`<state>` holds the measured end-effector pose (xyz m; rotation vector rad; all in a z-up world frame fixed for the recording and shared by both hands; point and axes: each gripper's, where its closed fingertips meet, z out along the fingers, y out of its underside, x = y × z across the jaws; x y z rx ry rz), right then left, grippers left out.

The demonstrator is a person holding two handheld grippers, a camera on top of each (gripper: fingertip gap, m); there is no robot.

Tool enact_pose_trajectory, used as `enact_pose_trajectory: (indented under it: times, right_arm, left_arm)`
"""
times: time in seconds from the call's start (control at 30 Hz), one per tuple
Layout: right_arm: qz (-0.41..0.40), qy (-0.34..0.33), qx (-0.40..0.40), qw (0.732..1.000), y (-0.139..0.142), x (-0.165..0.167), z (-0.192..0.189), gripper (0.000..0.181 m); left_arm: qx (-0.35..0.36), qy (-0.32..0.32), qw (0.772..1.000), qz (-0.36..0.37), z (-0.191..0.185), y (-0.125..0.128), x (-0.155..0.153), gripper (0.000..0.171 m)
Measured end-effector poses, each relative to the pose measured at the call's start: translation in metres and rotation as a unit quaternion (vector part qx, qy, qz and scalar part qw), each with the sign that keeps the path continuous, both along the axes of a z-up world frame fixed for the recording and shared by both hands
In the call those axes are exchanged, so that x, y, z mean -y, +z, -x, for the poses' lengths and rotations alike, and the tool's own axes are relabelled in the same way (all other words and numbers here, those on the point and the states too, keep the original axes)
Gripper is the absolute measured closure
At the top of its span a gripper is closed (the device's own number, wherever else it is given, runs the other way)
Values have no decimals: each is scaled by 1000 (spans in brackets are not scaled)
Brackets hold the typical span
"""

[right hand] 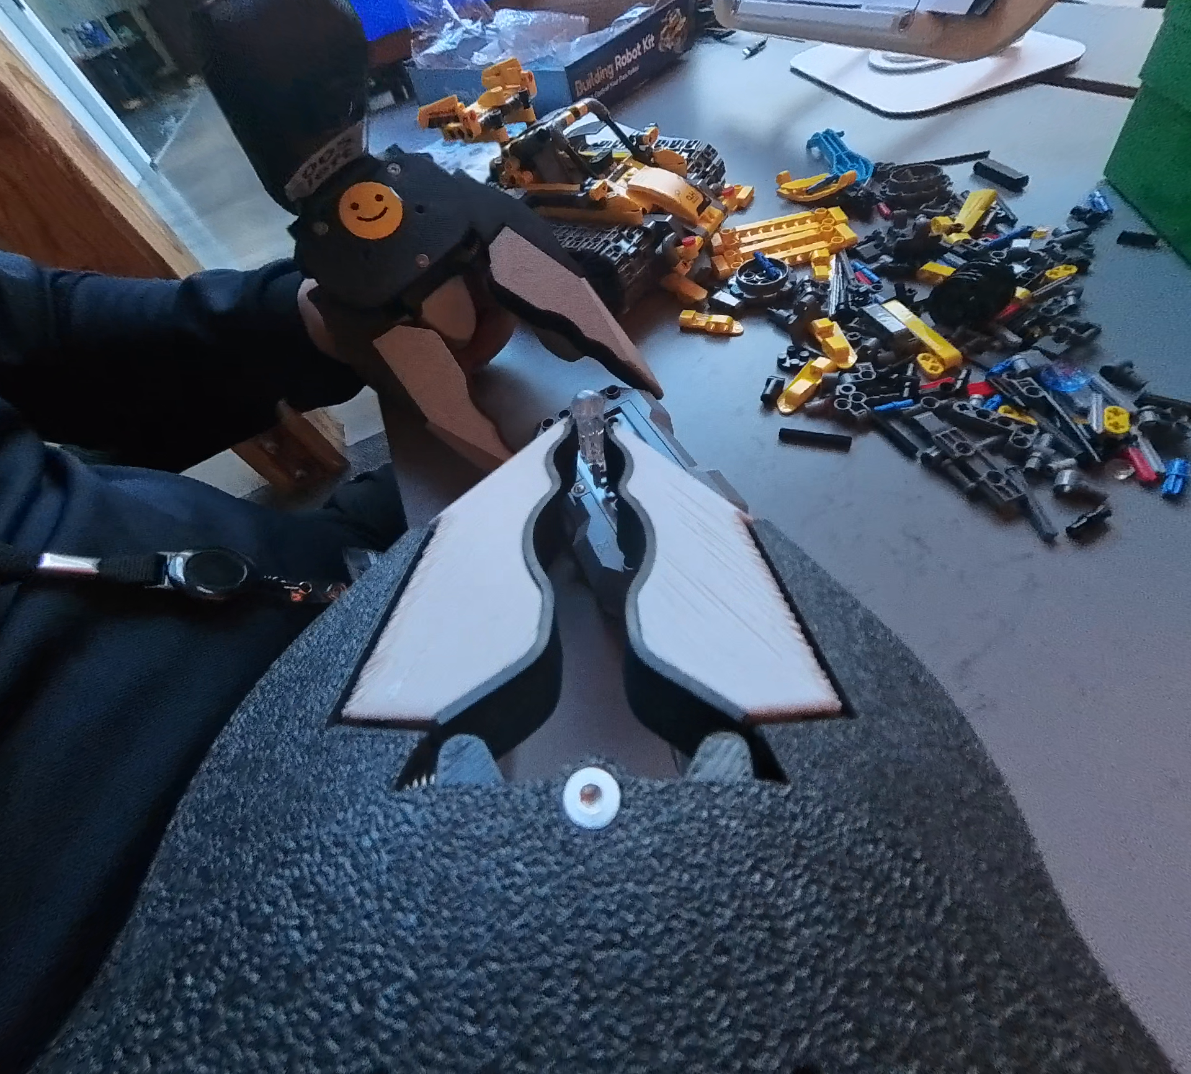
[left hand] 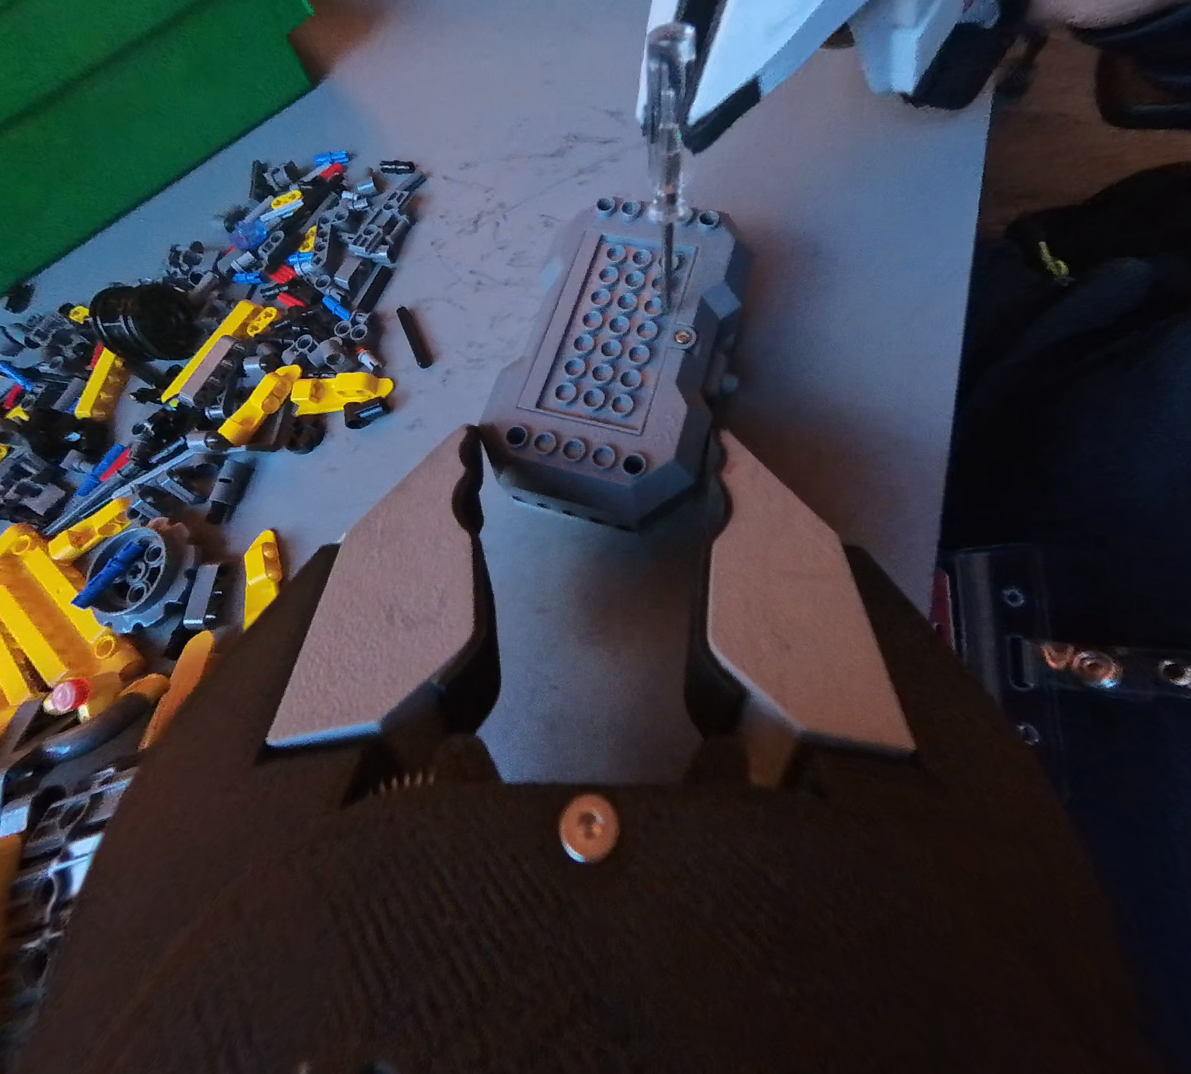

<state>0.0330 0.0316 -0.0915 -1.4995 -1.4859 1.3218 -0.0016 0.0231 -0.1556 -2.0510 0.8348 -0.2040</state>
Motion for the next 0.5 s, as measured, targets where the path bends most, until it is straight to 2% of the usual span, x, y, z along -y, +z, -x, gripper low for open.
enact_pose_trajectory:
  times: [0.33, 0.43, 0.5]
  right_arm:
    - [-4, 4, -6, 1000, 4, 5, 0, 174]
    - [1, 3, -8, 1000, 4, 4, -1, 174]
    - [2, 0, -10, 1000, 4, 1, -2, 174]
  left_arm:
    - [-11, 31, 999, -4, 3, 0, 6, 106]
    - [1, 38, 999, -5, 2, 5, 16, 101]
    - [13, 47, 999, -13, 5, 17, 26, 100]
